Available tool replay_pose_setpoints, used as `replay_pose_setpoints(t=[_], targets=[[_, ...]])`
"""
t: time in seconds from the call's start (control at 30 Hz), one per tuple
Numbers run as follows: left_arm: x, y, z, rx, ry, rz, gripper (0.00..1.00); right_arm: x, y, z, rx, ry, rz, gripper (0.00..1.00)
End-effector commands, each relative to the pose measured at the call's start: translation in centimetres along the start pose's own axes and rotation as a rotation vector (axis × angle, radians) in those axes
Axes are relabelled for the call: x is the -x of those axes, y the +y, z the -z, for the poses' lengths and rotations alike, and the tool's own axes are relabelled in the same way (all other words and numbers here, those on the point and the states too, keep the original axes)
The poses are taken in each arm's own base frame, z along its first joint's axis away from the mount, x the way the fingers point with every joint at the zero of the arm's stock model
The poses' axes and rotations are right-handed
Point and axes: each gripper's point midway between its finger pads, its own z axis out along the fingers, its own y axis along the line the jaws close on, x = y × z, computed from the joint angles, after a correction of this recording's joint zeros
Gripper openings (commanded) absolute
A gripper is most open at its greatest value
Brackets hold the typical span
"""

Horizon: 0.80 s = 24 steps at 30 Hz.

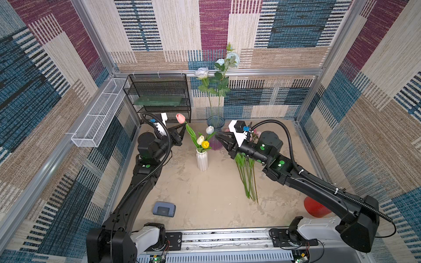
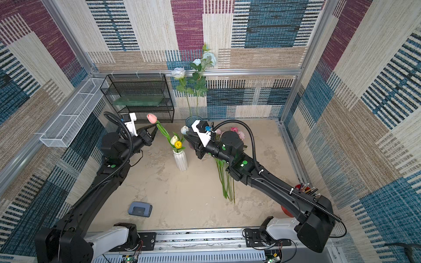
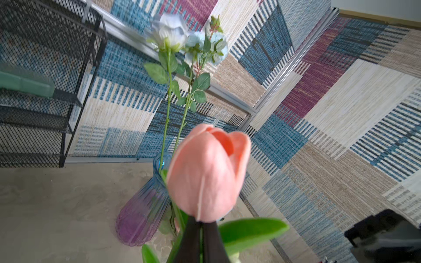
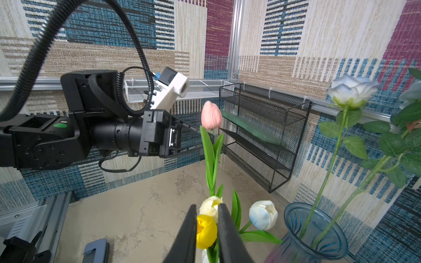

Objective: Pick out pink flowers from the vase
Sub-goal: Pick up the flower from the vase.

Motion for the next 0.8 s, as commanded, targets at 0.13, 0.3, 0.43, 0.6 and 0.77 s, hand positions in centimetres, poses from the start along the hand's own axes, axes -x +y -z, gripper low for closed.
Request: replay_pose_setpoints(t=[0.13, 0.3, 0.43, 0.6, 0.77], targets=[[4.1, -2.7, 1.6, 0.009, -0.082, -0.059, 0.00, 1.7, 0.0, 1.0, -0.015, -0.027, 0.037, 0.21], [6.3, -5.2, 3.1, -0.010, -0.111, -0.102, 0.00, 2.6, 0.4, 1.2, 0.007, -0.052, 0.063, 0.22], [7.5, -6.7, 4.1, -0.018, -0.129, -0.143, 0.00, 3.5, 0.5, 1.0, 0.018, -0.062, 0.079, 0.22], [8.3, -7.3, 5.0, -0.005, -0.157, -0.172, 0.00, 4.2, 0.9, 1.1, 0.040, -0.078, 0.083, 0.22], [8.5, -8.2, 6.1, 0.052, -0.166, -0.274, 0.00, 4.6, 1.1, 1.3, 0.047, -0.088, 0.086, 0.22]])
